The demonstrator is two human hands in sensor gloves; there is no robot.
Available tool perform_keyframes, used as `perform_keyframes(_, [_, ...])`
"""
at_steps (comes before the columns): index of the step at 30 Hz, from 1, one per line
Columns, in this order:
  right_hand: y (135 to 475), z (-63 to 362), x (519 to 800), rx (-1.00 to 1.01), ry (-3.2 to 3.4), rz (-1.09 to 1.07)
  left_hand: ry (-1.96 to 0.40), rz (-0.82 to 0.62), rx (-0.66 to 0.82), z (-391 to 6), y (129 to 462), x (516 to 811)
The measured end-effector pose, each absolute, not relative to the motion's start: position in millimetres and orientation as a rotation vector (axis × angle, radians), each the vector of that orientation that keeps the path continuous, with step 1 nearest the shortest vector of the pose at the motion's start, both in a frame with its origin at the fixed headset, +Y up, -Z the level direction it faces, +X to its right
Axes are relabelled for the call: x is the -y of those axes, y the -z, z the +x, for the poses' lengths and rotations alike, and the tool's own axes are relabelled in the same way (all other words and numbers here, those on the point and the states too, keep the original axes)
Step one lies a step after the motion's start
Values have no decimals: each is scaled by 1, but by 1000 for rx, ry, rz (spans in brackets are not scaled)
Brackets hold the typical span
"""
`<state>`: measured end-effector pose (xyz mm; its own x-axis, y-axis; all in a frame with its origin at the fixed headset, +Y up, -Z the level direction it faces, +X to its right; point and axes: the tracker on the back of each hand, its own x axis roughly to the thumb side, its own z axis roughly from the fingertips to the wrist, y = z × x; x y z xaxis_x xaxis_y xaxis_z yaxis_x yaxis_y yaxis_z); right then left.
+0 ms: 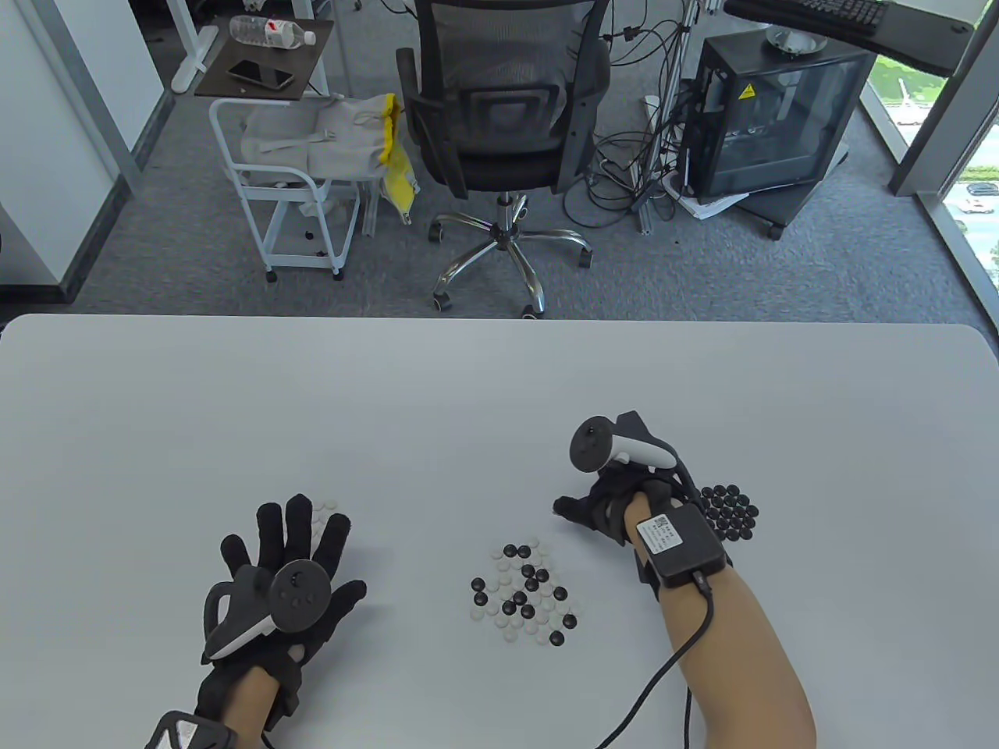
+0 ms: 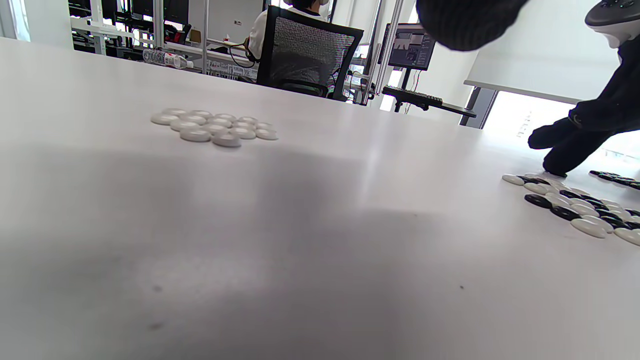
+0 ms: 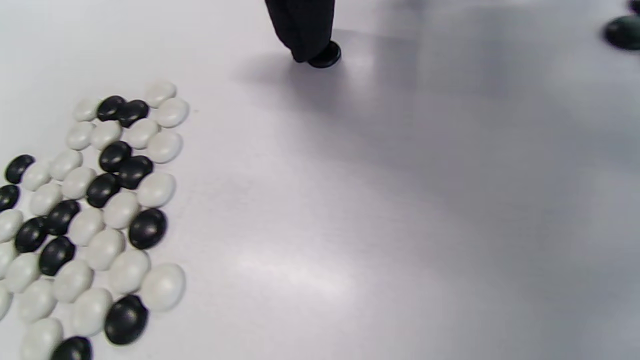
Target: Go stone sorting task
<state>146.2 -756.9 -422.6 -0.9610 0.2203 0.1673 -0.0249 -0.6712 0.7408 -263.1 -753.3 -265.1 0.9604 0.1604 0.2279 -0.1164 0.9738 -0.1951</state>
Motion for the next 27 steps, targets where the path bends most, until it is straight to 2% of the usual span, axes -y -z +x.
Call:
perform_keyframes(7, [413,203,756,-1176,-2798,220,-127,-194,251,-261,266,755])
perform_keyframes(13, [407,234,757,-1111,-2819,142,-132,-193,242,-261,267,756])
perform_keyframes(23, [405,246,757,-1064,-2821,92,-123,-194,242,-259,268,757])
perform_keyframes(27, [404,228,745,-1006,-2804,206,-123,-191,244,-258,268,757])
